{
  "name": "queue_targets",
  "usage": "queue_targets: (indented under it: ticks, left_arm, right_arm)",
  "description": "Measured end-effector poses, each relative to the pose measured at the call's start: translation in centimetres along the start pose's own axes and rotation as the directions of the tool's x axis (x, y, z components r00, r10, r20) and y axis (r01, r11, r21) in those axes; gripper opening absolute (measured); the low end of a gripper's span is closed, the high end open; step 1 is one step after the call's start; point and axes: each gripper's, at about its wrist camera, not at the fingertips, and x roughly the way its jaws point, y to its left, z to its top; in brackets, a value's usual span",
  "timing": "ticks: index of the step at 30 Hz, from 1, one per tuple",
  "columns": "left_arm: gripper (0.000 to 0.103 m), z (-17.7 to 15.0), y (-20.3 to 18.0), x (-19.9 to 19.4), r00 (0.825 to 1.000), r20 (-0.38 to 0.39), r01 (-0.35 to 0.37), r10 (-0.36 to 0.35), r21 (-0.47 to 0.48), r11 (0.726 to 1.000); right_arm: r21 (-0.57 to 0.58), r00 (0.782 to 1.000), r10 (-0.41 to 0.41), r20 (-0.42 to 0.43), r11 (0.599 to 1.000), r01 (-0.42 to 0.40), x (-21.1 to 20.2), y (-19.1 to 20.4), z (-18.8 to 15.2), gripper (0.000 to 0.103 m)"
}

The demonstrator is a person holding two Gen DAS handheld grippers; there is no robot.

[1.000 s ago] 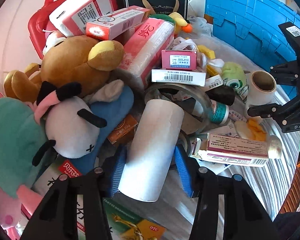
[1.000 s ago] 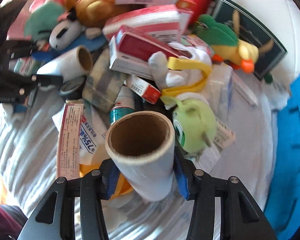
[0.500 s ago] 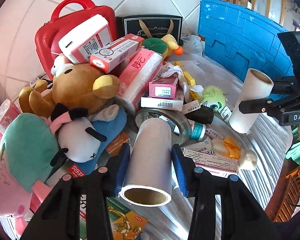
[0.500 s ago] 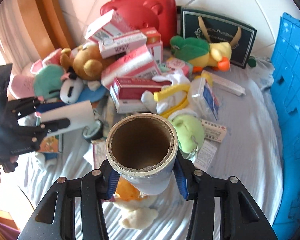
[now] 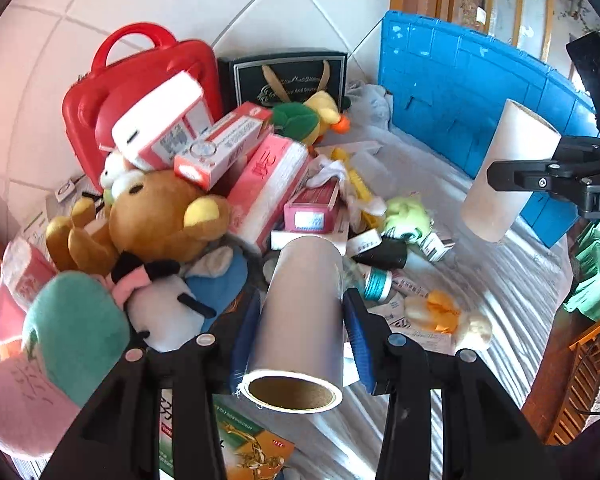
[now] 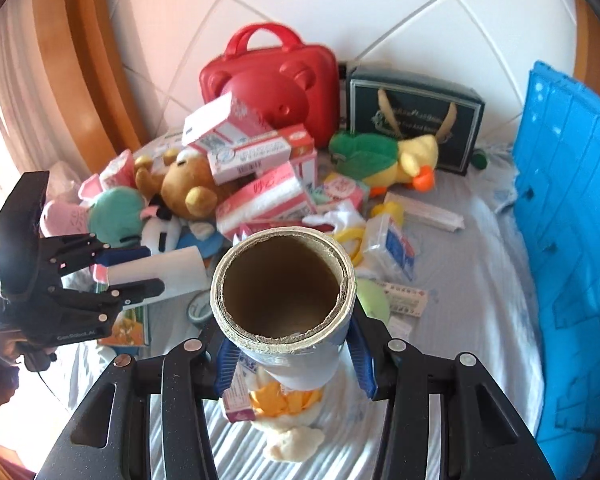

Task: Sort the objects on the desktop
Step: 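Carry both white rolls over the blue crate and open both grippers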

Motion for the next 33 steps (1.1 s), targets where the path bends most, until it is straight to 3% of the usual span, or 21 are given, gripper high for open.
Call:
queue_targets:
  ticks: [6,10,13,17,23,24,26,28,29,30,31,32,33]
  left_arm:
    - [0.042,5.3,-3.5,-4.0,0.990,0.129,0.045,-0.061,0.119,0.992]
    - [0.042,9.5,-7.8,-6.3,0.969,0.213,0.080,-0.128,0.223,0.972]
    - [0.042,12.7,-12.1,-8.0,0.944,0.270,0.108,-0.188,0.283,0.953]
    - [0.042,17.1,-19.1,-10.0,0.900,0.341,0.144,-0.272,0.356,0.923]
    - [0.042,23.2,-30.0,-8.2,0.861,0.360,0.218,-0.360,0.378,0.900]
    - [0.042,24.3,-31.7,-7.3,0.860,0.343,0.248,-0.379,0.368,0.896]
    - [0.041,25.8,-34.7,-5.7,0.868,0.335,0.244,-0.367,0.357,0.902]
    - [0.041,27.0,-36.5,-4.8,0.860,0.343,0.261,-0.378,0.340,0.903]
    - [0.044,27.7,-37.5,-4.2,0.868,0.321,0.264,-0.378,0.346,0.900]
    - [0.048,28.3,-38.8,-3.5,0.891,0.296,0.231,-0.344,0.358,0.905]
    - [0.055,28.8,-40.0,-2.7,0.914,0.279,0.180,-0.295,0.373,0.910]
    - [0.055,28.9,-40.7,-2.3,0.924,0.273,0.151,-0.268,0.385,0.910]
    - [0.055,29.0,-41.0,-2.2,0.923,0.280,0.142,-0.264,0.391,0.909]
  right_arm:
    - [0.047,0.988,-0.070,0.136,0.997,0.064,-6.3,-0.1,0.8,0.047]
    - [0.091,0.959,-0.143,0.243,0.988,0.124,-12.0,-1.3,0.8,0.047]
    - [0.136,0.926,-0.208,0.316,0.975,0.173,-16.9,-3.1,0.5,0.046]
    - [0.205,0.859,-0.312,0.406,0.947,0.247,-23.7,-6.8,-0.1,0.045]
    - [0.291,0.769,-0.451,0.454,0.890,0.350,-30.9,-15.4,0.1,0.042]
    - [0.306,0.759,-0.468,0.454,0.881,0.360,-31.5,-17.3,0.6,0.041]
    - [0.347,0.771,-0.440,0.461,0.889,0.300,-32.4,-21.6,1.5,0.041]
    - [0.389,0.754,-0.447,0.481,0.880,0.274,-33.2,-24.1,1.1,0.046]
    - [0.412,0.748,-0.445,0.493,0.876,0.250,-33.7,-25.1,0.6,0.054]
    - [0.431,0.741,-0.453,0.496,0.869,0.243,-34.1,-25.8,0.2,0.076]
    - [0.441,0.730,-0.469,0.497,0.861,0.253,-34.8,-26.2,-0.6,0.081]
    - [0.436,0.726,-0.479,0.494,0.858,0.270,-35.2,-26.5,-1.0,0.081]
    - [0.428,0.724,-0.484,0.491,0.858,0.284,-35.7,-26.7,-1.2,0.081]
